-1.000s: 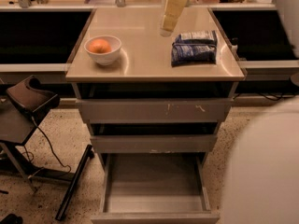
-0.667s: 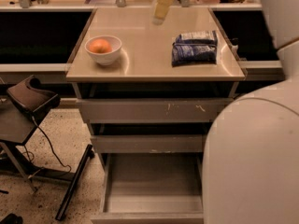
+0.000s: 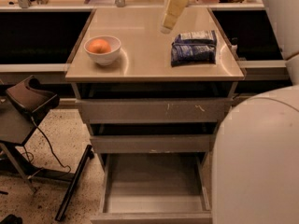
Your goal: Place blue chip bag into bottom drawer
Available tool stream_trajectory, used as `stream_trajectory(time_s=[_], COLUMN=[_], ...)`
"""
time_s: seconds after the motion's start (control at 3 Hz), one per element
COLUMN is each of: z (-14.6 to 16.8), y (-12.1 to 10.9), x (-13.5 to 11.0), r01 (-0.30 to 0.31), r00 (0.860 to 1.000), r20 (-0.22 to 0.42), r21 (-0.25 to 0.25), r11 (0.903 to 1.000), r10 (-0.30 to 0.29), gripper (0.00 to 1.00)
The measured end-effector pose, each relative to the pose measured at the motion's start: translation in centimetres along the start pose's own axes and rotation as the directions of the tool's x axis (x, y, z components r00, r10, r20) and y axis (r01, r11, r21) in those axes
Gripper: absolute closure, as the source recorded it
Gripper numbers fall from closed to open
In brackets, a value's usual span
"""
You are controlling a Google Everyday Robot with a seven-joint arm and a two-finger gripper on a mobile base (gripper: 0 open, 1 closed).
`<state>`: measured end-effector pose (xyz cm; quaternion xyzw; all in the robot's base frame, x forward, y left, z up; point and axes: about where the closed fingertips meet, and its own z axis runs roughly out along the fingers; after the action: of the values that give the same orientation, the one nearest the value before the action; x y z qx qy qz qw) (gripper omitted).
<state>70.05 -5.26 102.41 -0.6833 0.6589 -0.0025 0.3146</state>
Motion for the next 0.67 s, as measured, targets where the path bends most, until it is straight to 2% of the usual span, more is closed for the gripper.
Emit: stream_trajectory(time_s=[0.33, 0.67], z=[4.9, 8.3], y=[0.2, 0.1], x=[6.4, 11.1], r01=[-0.157, -0.265], r00=[0.987, 0.961], r20=[0.038, 0.063], r21=[-0.036, -0.049], r11=[0.987, 0.9629], r10=[0.158, 0.268], gripper=[0.0, 0.0])
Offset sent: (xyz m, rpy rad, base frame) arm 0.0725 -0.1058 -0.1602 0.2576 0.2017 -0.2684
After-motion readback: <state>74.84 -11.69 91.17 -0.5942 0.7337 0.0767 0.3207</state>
